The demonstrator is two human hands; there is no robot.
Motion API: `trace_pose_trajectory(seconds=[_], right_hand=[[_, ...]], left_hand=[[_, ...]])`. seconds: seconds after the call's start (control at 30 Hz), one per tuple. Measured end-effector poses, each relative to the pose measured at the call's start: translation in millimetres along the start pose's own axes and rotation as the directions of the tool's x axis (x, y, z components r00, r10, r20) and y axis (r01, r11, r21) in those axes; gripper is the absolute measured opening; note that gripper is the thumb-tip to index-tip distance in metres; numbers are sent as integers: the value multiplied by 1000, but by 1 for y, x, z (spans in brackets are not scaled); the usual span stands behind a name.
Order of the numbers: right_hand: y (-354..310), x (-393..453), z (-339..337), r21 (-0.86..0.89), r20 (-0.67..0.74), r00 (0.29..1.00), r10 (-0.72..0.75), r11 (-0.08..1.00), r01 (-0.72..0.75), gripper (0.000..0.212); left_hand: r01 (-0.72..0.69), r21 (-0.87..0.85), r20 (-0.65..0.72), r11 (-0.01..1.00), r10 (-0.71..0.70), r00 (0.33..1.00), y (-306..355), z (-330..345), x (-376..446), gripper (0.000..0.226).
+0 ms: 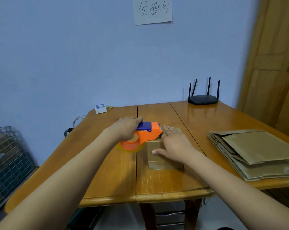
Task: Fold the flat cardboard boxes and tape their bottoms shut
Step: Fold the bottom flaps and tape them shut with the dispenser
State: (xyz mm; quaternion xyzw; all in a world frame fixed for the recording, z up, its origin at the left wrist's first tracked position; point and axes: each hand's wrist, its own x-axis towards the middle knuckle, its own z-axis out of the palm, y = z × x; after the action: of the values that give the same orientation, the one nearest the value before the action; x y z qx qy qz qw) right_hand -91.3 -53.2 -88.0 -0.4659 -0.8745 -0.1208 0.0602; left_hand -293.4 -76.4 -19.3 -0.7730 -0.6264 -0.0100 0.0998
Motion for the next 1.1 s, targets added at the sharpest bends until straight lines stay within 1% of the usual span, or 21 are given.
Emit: trace_pose_trajectory(seconds=[0.27, 0.57, 0.67, 0.87, 1.1], right_hand=[[0, -3, -2, 6, -8, 1000, -1, 1000, 1, 102], [-1, -4, -6, 7, 4, 1000, -10, 1000, 10, 101], [0, -3, -4, 13, 6, 1000, -6, 1000, 6, 101], [2, 0, -1, 21, 11, 1000, -18, 1000, 18, 101], [2, 0, 1, 9, -5, 1000, -28, 1000, 28, 99]], left_hand=[[21, -38, 11, 999, -20, 1000, -11, 6, 3, 42], [47, -44, 16, 998, -47, 999, -16, 7, 5, 44], [49, -15, 4, 999, -49, 999, -18, 9, 3, 44], [129, 83, -11, 988, -128, 992, -50, 1, -23, 39], [124, -7, 15, 992, -124, 992, -52, 29, -26, 41]])
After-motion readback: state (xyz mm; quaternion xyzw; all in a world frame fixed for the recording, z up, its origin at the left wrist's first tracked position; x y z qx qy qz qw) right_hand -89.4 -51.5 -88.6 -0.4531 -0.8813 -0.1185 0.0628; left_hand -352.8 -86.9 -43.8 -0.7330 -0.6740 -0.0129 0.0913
